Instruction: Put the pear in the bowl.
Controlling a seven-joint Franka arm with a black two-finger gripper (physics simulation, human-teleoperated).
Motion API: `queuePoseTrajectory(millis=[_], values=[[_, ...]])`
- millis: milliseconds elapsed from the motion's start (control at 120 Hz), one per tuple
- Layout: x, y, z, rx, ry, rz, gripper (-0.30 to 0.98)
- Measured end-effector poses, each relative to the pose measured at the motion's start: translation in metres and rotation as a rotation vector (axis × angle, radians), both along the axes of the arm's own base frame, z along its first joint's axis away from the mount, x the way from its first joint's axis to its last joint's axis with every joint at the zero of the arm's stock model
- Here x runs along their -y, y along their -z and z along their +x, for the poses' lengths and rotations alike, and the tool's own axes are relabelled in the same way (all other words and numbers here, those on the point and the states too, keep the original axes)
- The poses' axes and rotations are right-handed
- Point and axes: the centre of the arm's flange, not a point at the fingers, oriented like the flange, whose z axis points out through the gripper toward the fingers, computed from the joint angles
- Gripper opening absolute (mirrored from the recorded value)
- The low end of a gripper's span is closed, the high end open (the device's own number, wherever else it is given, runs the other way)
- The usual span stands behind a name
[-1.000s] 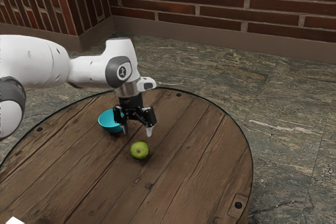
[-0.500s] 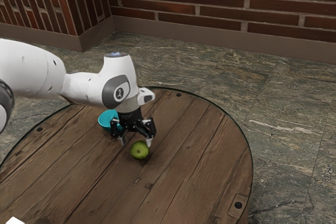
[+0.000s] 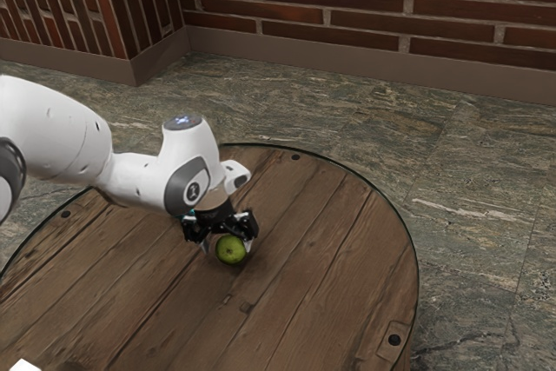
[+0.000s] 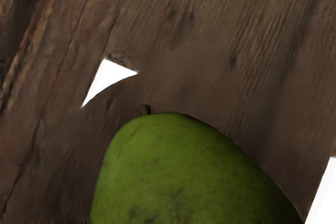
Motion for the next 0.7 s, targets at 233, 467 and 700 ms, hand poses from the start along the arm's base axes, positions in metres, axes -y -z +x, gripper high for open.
queuePoseTrajectory(millis=[233, 467, 700], values=[[0.005, 0.006, -0.005, 0.018, -0.051, -0.024, 0.69], [0.005, 0.011, -0.005, 0.024, -0.077, -0.027, 0.69], [0.005, 0.012, -0.005, 0.024, -0.092, -0.029, 0.49]])
